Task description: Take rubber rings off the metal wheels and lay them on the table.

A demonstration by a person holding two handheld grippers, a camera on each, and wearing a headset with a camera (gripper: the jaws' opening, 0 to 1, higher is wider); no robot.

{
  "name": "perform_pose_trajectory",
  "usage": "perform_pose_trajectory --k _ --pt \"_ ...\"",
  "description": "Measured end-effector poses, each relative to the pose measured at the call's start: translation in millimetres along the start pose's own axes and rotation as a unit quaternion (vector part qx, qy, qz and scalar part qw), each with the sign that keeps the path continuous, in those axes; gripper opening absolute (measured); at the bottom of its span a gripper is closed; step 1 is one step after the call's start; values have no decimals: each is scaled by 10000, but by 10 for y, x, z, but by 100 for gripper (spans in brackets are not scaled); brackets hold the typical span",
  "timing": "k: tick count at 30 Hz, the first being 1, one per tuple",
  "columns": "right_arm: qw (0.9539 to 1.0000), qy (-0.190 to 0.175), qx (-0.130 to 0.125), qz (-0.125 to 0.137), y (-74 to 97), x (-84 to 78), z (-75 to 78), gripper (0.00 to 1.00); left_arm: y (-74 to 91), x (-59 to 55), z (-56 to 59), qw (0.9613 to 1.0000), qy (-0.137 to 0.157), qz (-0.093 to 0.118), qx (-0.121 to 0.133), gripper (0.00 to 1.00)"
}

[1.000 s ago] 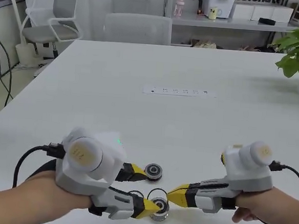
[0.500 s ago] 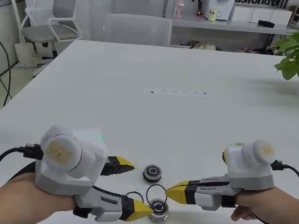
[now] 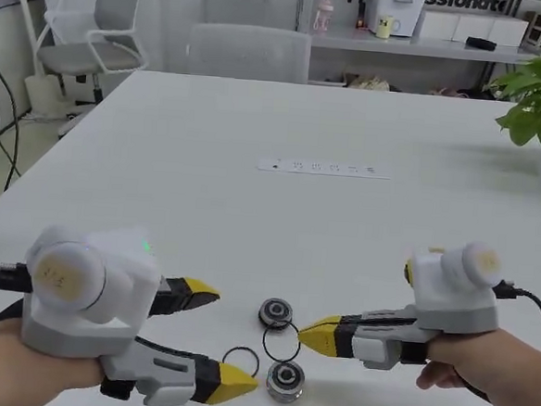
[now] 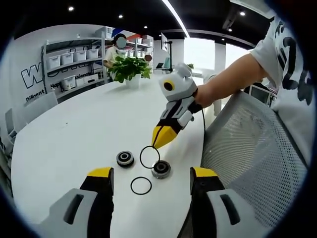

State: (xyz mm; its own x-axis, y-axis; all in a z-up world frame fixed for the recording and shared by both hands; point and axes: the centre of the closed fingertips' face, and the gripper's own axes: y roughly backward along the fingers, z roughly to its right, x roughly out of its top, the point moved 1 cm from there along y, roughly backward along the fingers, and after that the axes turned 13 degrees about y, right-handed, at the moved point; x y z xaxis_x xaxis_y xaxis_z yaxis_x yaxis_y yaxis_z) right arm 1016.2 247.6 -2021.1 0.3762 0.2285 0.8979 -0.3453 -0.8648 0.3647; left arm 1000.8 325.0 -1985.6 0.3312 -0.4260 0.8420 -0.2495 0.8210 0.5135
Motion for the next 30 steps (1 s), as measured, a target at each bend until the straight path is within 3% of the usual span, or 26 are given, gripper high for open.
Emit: perform_pose_trajectory --k 15,30 --pt "9997 111 199 -32 -210 86 -72 0 124 -77 -80 9998 83 30 164 67" --pt "9993 132 298 -197 -379 7 -112 0 210 -157 -138 9995 162 18 283 71"
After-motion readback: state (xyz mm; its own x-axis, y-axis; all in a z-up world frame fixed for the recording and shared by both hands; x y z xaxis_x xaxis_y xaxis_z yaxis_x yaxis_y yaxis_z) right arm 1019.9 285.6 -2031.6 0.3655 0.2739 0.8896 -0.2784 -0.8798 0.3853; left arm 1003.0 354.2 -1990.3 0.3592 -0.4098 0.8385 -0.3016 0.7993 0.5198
